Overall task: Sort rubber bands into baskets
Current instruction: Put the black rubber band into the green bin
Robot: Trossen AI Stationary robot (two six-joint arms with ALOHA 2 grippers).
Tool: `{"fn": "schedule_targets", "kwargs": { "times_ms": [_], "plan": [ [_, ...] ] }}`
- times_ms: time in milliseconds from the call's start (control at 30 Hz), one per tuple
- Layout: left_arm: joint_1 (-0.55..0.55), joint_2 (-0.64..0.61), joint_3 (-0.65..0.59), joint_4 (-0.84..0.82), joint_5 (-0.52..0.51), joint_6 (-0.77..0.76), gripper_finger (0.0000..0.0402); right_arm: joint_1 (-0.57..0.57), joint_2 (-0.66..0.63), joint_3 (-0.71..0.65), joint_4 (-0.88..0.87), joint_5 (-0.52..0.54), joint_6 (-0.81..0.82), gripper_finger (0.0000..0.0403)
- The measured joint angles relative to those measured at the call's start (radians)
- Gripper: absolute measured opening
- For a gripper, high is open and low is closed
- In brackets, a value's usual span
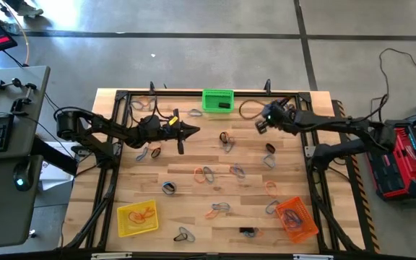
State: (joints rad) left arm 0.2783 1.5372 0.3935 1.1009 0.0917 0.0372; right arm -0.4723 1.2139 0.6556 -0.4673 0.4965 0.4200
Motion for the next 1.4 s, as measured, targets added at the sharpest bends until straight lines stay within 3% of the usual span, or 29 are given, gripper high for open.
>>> {"fn": "schedule_targets", "kwargs": {
  "times_ms": [167, 467, 633, 967, 1167, 1400],
  "plan": [
    [0.0, 0.0, 0.0, -0.004, 0.0, 0.0, 0.0001, -0.111, 0.018, 0.0, -0.023, -0.027, 0.038, 0.0017],
    [0.0, 0.0, 0.0, -0.01, -0.001, 0.0, 0.0, -0.228, 0.142, 0.0, -0.052, -0.03, 0.122, 0.0123],
    [0.0, 0.0, 0.0, -0.013, -0.001, 0.0, 0.0, -0.275, 0.213, 0.0, -0.002, 0.004, 0.143, 0.0157],
    [0.0, 0.0, 0.0, -0.024, -0.003, 0.002, 0.0, -0.363, 0.308, 0.0, 0.107, 0.024, 0.157, 0.0162],
    [0.0, 0.0, 0.0, -0.044, -0.003, 0.01, 0.0, -0.358, 0.333, 0.001, 0.13, 0.076, 0.183, 0.0162],
    [0.0, 0.0, 0.0, -0.044, -0.003, 0.011, 0.0, -0.359, 0.333, 0.001, 0.136, 0.079, 0.183, 0.0132]
  ]
}}
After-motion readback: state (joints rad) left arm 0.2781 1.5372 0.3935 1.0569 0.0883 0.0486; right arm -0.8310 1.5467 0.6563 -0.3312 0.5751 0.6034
